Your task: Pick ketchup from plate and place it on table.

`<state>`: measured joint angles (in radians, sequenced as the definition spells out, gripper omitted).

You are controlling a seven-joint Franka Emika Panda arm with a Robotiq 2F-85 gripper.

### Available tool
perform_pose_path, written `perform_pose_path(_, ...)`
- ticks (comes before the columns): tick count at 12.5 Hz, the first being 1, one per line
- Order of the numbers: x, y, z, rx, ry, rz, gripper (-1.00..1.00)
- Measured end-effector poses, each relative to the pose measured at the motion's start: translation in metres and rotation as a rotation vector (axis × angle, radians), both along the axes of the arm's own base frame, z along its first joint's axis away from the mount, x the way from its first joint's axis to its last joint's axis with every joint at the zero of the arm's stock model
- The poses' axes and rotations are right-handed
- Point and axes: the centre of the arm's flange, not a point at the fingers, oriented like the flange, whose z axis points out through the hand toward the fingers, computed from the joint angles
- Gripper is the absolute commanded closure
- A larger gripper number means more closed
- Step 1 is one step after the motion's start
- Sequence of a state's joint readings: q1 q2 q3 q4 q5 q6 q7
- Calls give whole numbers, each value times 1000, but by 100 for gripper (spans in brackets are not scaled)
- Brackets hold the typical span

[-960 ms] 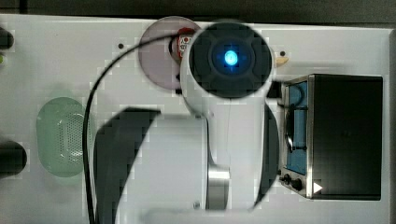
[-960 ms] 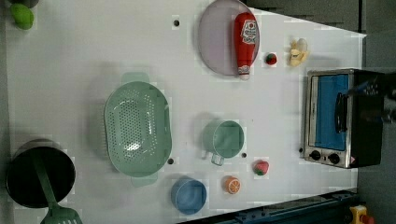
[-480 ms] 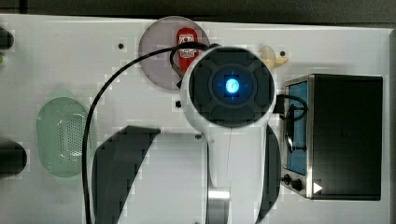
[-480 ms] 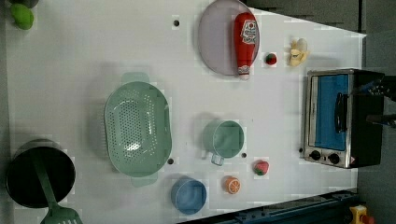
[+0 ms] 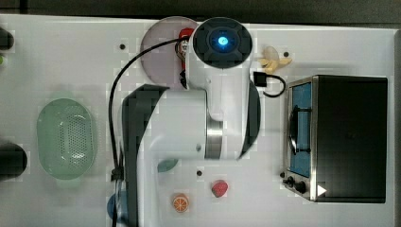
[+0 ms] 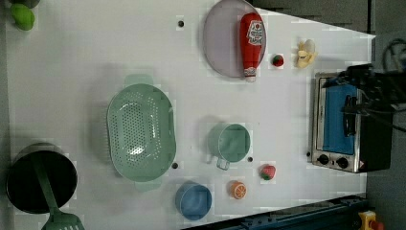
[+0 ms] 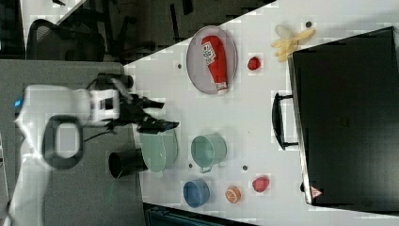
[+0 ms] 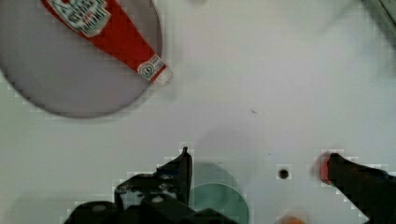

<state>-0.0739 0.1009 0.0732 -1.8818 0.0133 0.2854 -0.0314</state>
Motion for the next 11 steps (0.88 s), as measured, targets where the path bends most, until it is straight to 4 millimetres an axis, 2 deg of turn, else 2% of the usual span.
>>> perform_pose_path(2,12,3,-32,7,8,4,-100)
perform_pose_path(3,12,6,-46,8,29,10,-100)
perform_pose_path(5,18,10,-65,14,8,44,-100)
perform_pose_path(8,41,17,-92,35,-64,171,-100)
perform_pose_path(11,64,18,-135,51,-88,343,-100)
